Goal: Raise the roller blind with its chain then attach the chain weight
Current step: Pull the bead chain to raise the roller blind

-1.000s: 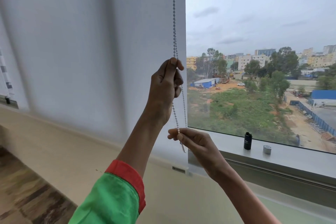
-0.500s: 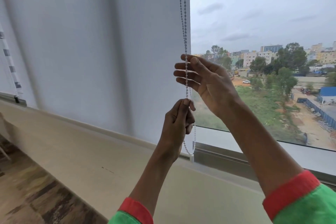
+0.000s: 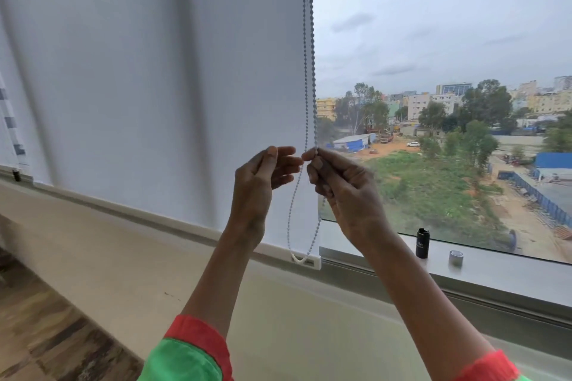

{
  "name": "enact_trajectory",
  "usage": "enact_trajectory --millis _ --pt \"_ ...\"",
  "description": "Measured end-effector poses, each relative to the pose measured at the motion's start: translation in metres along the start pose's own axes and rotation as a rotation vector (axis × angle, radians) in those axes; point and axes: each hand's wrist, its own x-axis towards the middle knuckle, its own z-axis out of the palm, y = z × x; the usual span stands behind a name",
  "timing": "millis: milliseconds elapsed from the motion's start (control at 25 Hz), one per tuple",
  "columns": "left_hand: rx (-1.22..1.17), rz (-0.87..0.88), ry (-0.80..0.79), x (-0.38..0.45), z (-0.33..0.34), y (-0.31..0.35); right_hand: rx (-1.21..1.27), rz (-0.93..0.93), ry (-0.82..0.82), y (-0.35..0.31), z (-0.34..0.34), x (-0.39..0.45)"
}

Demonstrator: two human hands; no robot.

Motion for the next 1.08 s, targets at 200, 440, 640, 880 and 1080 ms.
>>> enact_trajectory --millis 200,440,640,880,1080 --pt "-0.165 0.051 -0.104 0.027 0.024 0.045 -0.107 0.115 -0.005 0.035 -0.005 -0.046" --pt "-0.291 0.085 -0.161 0.027 0.036 0.051 -0.044 0.172 0.012 0.057 -0.01 -0.077" --pt "-0.292 0.073 -0.17 0.008 0.027 0.027 -0.099 0.248 -0.011 0.064 -0.027 -0.078" --pt "-0.228 0.046 -0.149 -0.011 0.018 0.004 -0.083 0.201 -0.034 0.025 -0.017 -0.031" --pt "-0.19 0.018 -0.165 -0.027 0.02 -0.016 0.055 0.064 -0.057 -0.043 0.021 0.029"
